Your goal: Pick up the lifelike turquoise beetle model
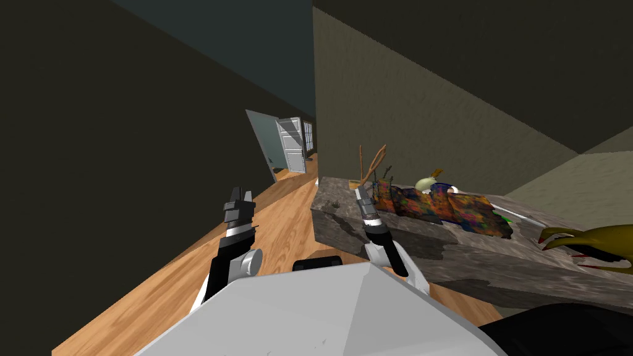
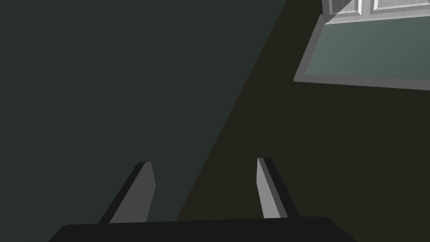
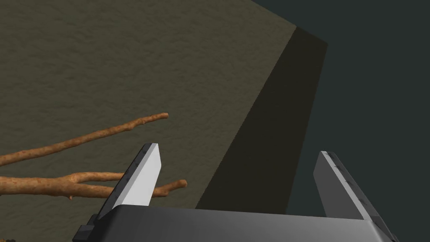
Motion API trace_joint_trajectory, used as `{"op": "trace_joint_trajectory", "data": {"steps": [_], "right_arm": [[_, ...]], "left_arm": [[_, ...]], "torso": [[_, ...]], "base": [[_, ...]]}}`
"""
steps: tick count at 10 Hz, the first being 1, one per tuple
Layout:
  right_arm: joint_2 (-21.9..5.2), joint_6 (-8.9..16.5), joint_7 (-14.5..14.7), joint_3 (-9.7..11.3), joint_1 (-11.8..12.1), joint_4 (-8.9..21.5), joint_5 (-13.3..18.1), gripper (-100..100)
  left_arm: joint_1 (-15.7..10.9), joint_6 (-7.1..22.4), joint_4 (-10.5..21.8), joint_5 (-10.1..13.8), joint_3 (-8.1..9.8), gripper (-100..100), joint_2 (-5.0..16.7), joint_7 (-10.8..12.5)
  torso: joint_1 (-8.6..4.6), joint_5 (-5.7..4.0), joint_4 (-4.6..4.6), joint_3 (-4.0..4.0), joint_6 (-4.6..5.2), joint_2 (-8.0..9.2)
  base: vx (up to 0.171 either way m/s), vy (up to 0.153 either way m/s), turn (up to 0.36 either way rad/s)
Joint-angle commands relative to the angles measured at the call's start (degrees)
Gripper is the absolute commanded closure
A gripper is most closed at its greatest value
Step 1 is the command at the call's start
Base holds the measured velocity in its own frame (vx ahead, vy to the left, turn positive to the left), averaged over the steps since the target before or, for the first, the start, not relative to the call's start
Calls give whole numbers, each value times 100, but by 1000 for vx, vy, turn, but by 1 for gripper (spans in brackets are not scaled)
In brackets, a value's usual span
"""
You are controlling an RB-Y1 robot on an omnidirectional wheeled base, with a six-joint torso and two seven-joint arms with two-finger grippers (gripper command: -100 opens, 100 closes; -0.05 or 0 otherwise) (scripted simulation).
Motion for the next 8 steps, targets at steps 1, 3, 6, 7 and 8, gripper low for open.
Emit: {"op": "trace_joint_trajectory", "data": {"steps": [1,3,6,7,8], "right_arm": [[-286,74,39,65,38,251,69,-100],[-541,141,62,106,63,492,123,-100],[-1007,276,114,195,119,894,247,-100],[-1165,276,114,195,119,1021,247,-100],[-1333,340,142,244,149,1279,316,-100]], "left_arm": [[0,0,0,0,0,0,0,0],[0,0,0,0,0,0,0,0],[0,0,0,0,0,0,0,0],[0,0,0,0,0,0,0,0],[0,0,0,0,0,0,0,0]], "torso": [[0,0,0,0,0,0],[2,1,-2,-6,0,-12],[4,0,-3,-7,-1,-12],[15,2,-2,-5,-1,-8],[10,3,-2,-7,0,-13]], "base": [[-59,120,22],[-32,115,21],[-43,122,27],[-29,128,14],[-28,135,47]]}}
